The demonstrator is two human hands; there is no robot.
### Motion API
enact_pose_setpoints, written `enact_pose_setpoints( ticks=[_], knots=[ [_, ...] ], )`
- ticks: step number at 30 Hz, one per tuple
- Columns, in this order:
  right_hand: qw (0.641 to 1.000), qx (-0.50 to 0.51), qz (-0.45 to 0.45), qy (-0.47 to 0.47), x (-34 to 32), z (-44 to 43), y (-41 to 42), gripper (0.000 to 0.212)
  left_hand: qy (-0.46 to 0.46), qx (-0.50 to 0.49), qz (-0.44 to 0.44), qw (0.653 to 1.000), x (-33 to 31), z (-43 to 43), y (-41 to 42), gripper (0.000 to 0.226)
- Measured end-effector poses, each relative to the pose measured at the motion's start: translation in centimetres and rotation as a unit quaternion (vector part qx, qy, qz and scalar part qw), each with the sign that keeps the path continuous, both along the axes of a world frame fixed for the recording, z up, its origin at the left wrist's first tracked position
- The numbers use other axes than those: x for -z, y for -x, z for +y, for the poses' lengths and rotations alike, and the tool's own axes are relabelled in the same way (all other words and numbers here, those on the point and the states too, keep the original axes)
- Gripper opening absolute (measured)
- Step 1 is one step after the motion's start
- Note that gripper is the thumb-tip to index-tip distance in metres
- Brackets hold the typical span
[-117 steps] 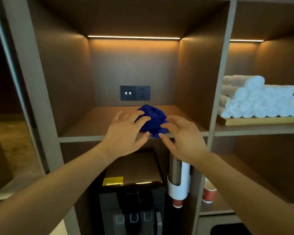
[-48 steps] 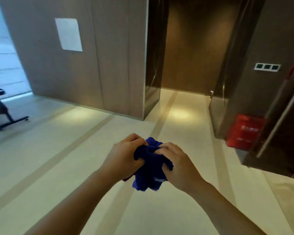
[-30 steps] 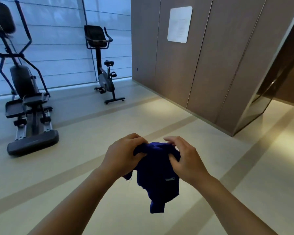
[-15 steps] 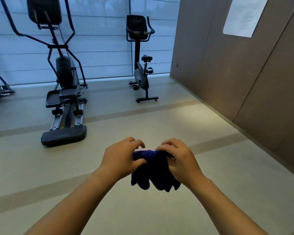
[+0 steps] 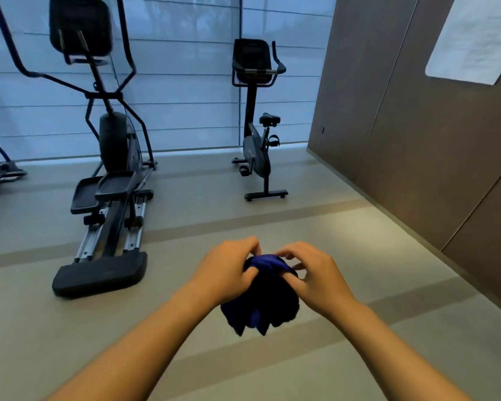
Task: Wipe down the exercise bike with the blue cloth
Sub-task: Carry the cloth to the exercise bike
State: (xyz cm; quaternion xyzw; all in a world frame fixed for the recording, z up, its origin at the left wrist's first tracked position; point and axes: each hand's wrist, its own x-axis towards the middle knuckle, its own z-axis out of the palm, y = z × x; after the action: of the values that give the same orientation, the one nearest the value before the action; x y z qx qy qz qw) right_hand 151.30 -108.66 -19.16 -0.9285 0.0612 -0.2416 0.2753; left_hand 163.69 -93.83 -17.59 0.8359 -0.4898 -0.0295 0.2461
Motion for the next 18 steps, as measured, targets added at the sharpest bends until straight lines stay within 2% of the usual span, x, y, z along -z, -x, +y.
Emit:
enact_pose_setpoints(
  ticks=[6,9,12,18],
  knots=[
    [0.998,0.033,0.011,-0.05,0.9,-8.9,-10.5,0.04,0.049,0.009,-0.003,0.999,-0.8,-10.0,-10.8,0.016],
    [0.997,0.042,0.008,-0.063,1.9,-14.1,-16.3,0.045,0.068,0.008,-0.015,0.998,-0.4,-15.4,-16.6,0.012],
    [0.996,0.043,-0.008,-0.076,2.1,-20.0,-22.3,0.037,0.083,0.012,-0.033,0.996,-0.4,-21.6,-22.1,0.007],
    [0.995,0.033,-0.015,-0.092,0.8,-32.1,-32.9,0.023,0.081,0.032,-0.044,0.995,-1.9,-33.7,-32.6,0.014]
  ],
)
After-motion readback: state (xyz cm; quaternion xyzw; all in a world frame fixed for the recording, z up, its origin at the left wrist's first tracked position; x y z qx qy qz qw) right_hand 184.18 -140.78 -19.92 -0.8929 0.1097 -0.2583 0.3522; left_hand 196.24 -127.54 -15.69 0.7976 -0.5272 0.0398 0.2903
